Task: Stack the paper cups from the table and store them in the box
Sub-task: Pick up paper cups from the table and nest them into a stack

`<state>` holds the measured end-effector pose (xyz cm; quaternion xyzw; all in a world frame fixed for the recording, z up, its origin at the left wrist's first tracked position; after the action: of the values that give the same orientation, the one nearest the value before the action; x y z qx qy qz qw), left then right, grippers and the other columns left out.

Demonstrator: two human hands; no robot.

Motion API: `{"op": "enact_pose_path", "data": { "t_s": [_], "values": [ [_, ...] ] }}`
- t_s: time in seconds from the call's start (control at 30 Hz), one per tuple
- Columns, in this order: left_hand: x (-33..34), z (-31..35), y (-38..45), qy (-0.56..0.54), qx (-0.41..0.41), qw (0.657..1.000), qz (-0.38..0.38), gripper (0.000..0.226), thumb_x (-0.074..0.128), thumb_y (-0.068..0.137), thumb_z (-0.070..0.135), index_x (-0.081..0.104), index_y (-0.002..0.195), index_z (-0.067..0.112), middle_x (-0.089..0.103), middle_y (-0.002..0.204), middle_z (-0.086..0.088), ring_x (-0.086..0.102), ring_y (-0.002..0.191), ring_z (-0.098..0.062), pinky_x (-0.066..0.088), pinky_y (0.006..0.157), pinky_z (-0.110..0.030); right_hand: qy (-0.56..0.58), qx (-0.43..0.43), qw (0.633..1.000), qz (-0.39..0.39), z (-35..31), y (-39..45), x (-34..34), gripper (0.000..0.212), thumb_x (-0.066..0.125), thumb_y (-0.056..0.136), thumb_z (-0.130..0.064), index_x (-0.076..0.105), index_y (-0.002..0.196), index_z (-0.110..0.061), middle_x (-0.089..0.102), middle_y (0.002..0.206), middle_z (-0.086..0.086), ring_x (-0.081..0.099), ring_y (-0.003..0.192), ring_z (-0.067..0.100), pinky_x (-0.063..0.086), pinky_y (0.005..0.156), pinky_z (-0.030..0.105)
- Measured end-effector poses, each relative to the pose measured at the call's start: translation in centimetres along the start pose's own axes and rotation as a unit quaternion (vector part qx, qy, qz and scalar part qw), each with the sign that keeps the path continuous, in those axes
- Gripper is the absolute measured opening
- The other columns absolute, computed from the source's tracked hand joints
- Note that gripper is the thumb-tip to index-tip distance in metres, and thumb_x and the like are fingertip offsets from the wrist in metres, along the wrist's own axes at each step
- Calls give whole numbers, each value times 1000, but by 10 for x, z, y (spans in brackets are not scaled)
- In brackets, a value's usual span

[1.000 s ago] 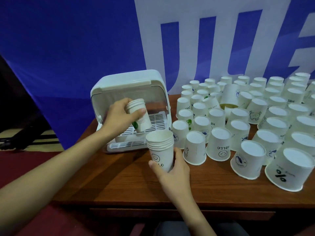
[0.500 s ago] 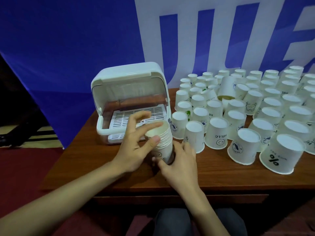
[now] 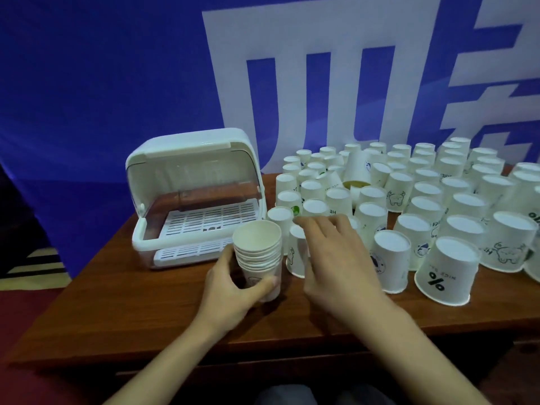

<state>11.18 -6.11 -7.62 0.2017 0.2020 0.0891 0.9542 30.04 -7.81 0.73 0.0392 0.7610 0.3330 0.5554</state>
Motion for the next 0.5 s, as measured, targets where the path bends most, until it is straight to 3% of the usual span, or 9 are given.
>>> {"op": "enact_pose_path", "data": {
  "t_s": [0.07, 0.13, 0.2, 0.33, 0.43, 0.5],
  "values": [
    [-1, 1, -2, 4, -2, 1000, 0, 72, 91, 61, 53, 57, 124, 45, 67, 119, 39, 62, 114, 13, 46, 91, -9, -94, -30, 989, -113, 0, 22, 11, 88, 64, 86, -17, 16, 160, -20, 31, 162, 7, 25, 144, 37, 34, 108, 46],
    [-2, 0, -3, 4, -5, 1000, -2, 77, 90, 62, 56, 58, 130, 41, 68, 124, 32, 63, 118, 7, 48, 95, -18, -183, -61, 967, -166, 0, 34, 18, 92, 59, 92, -16, -1, 162, -23, 25, 165, 8, 16, 149, 37, 27, 111, 47],
    [-4, -2, -2, 4, -8, 1000, 1, 74, 90, 63, 55, 59, 129, 40, 69, 123, 31, 65, 116, 7, 50, 93, -18, -225, -82, 956, -167, 1, 39, 20, 85, 56, 93, -14, 7, 161, -24, 41, 154, 9, 26, 142, 36, 29, 105, 45],
    [-5, -5, -3, 11, -14, 1000, 7, 70, 98, 68, 42, 58, 126, 43, 66, 120, 41, 62, 113, 14, 44, 85, -2, -269, -100, 948, -138, 12, 39, 15, 53, 62, 88, -16, 52, 139, -25, 43, 136, 8, 35, 129, 34, 32, 97, 42],
    [-5, -6, -4, 6, -17, 1000, 7, 75, 93, 63, 55, 58, 129, 43, 66, 119, 42, 61, 113, 16, 44, 85, 0, -240, -90, 963, -84, 24, 32, -14, 48, 71, 75, -24, 63, 122, -24, 50, 118, 5, 44, 113, 31, 30, 79, 38],
    [-4, -7, -2, 10, -23, 1000, 3, 69, 94, 65, 53, 57, 124, 47, 65, 115, 44, 59, 112, 19, 43, 84, 0, -202, -33, 978, -35, 37, 29, -45, 53, 77, 65, -27, 63, 116, -22, 53, 111, 4, 47, 103, 30, 38, 73, 36]
  ]
}}
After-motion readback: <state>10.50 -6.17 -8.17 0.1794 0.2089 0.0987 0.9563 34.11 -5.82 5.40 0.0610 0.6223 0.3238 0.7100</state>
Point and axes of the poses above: each hand's wrist, its own y-axis towards the middle knuckle, its own x-axis out of the palm, z = x × y, the point moved 8 cm from there along y, towards the middle knuckle
